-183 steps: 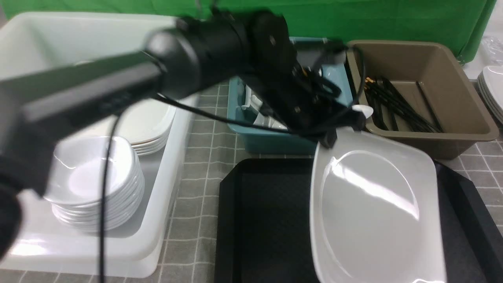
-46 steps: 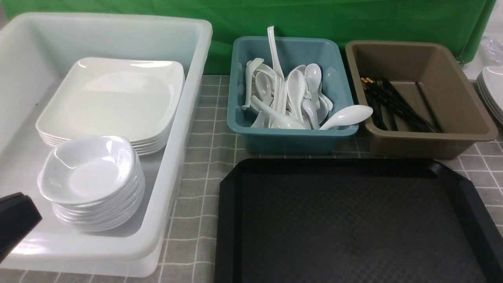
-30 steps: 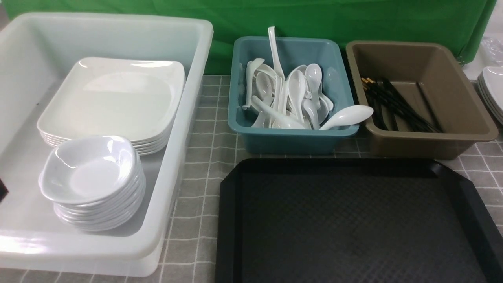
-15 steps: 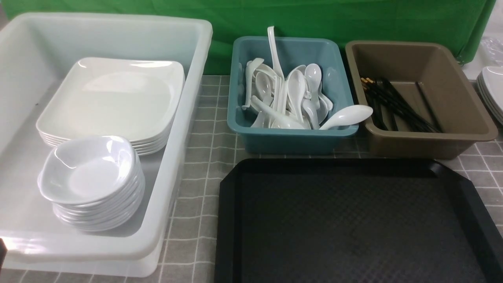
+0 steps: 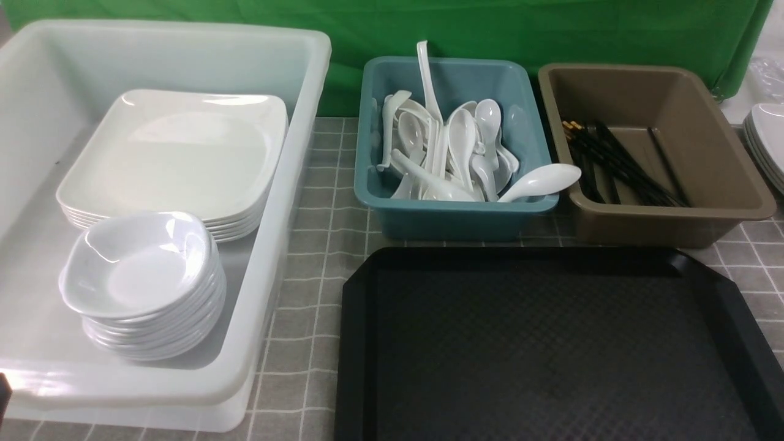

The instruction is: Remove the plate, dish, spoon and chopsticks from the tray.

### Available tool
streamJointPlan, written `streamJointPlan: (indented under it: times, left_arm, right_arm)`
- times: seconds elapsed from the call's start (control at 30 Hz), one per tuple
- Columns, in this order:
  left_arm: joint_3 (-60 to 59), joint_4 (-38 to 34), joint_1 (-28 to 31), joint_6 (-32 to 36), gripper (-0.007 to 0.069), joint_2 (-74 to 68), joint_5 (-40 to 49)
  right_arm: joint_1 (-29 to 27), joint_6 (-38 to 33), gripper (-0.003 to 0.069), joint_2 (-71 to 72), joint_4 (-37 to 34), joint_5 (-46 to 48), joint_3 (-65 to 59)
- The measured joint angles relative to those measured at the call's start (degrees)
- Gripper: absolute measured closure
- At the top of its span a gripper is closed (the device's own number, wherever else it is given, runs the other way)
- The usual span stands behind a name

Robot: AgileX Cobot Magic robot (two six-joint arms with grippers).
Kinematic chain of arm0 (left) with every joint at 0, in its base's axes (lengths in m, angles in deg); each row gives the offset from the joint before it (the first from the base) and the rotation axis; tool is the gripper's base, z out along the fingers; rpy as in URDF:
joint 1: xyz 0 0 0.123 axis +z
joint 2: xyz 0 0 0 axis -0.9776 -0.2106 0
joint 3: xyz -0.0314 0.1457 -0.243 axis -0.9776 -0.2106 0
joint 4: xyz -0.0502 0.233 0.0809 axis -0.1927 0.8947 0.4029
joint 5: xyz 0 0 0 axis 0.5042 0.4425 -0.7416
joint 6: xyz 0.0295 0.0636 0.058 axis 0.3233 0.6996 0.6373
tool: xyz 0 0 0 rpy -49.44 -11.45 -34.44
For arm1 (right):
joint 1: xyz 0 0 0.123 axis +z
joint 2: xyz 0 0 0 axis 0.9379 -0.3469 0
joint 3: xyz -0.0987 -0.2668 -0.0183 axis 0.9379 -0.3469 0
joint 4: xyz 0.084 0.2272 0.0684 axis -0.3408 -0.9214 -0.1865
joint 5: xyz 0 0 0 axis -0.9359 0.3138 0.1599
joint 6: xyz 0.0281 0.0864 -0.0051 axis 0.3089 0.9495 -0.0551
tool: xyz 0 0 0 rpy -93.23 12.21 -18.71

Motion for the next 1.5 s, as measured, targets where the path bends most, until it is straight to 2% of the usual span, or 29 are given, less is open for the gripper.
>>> streamJointPlan:
  times: [0.57, 0.63, 0.73, 0.77, 0.8, 0.83, 0.97, 1.13, 1.2, 1.4, 1.5]
  left_arm:
    - [0.0, 0.0, 0.0, 0.0, 0.0622, 0.0, 0.0]
    - [0.0, 0.0, 0.0, 0.0, 0.0622, 0.0, 0.0]
    - [0.0, 0.0, 0.0, 0.0, 0.0622, 0.0, 0.0]
    - [0.0, 0.0, 0.0, 0.0, 0.0622, 0.0, 0.0]
    - [0.0, 0.0, 0.0, 0.0, 0.0622, 0.0, 0.0]
    - [0.0, 0.0, 0.0, 0.0, 0.0622, 0.0, 0.0]
    - [0.0, 0.0, 0.0, 0.04, 0.0622, 0.0, 0.0]
    - [0.0, 0.05, 0.0, 0.04, 0.0622, 0.05, 0.02]
    - [0.0, 0.05, 0.0, 0.04, 0.0622, 0.05, 0.02]
    - [0.0, 0.23, 0.0, 0.04, 0.0622, 0.05, 0.06]
    - [0.0, 0.43, 0.0, 0.04, 0.0622, 0.05, 0.06]
  right_arm:
    - [0.0, 0.0, 0.0459, 0.0, -0.05, 0.0, 0.0]
    - [0.0, -2.34, 0.0456, 0.0, -3.91, -0.17, 0.0]
    - [0.0, -15.25, 0.0451, 0.0, -16.23, -0.23, 0.0]
    - [0.0, -16.17, 0.0449, 0.0, -17.18, -0.29, 0.0]
    - [0.0, -22.87, 0.0445, 0.0, -23.9, -0.24, 0.0]
    - [0.0, -24.22, 0.0444, 0.0, -25.79, -0.15, 0.0]
    - [0.0, -27.46, 0.0442, 0.0, -29.53, 1.13, 0.0]
    - [-0.76, -28.48, 0.0438, 0.9, -30.01, 4.86, -1.85]
    - [-3.54, -28.92, 0.0435, 1.86, -30.01, 5.27, -4.35]
    - [-22.85, -30.62, 0.0424, 2.63, -30.01, 5.33, -19.66]
    - [-28.89, -31.17, 0.0424, 3.5, -30.01, 5.46, -26.95]
